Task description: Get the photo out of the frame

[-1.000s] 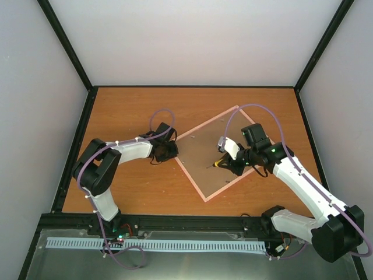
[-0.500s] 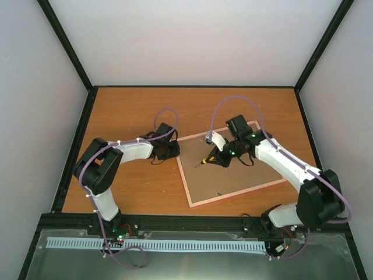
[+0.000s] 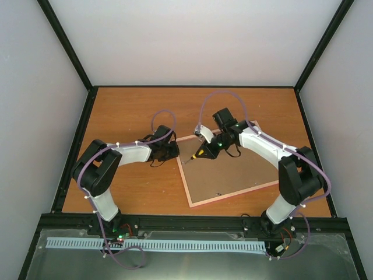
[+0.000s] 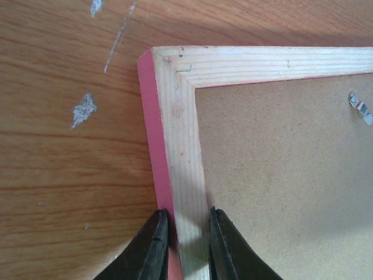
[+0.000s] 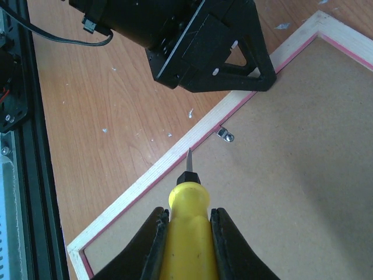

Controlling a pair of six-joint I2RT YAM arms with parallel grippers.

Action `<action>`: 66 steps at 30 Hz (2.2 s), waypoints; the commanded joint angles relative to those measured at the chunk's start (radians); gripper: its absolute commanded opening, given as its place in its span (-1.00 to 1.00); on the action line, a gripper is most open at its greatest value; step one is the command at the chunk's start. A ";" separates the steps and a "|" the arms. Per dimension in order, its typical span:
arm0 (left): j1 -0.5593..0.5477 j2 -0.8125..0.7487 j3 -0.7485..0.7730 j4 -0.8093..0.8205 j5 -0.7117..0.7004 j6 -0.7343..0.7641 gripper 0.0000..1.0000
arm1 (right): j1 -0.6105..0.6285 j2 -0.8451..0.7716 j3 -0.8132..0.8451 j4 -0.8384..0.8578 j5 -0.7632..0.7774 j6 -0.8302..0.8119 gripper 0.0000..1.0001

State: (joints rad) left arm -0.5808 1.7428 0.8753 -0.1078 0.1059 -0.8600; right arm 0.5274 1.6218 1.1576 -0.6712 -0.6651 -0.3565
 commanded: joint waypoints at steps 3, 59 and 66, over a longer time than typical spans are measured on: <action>-0.005 0.009 -0.037 -0.061 0.024 -0.009 -0.98 | 0.025 0.070 0.058 0.019 -0.037 0.025 -0.94; -0.005 0.004 -0.061 -0.020 0.041 0.008 -0.99 | 0.044 0.154 0.094 0.064 0.098 0.058 -0.94; -0.005 0.006 -0.063 -0.018 0.043 0.010 -0.99 | 0.045 0.176 0.110 0.049 0.097 0.061 -0.95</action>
State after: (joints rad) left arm -0.5804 1.7329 0.8459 -0.0612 0.1097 -0.8673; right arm 0.5694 1.7771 1.2434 -0.6319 -0.5751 -0.3038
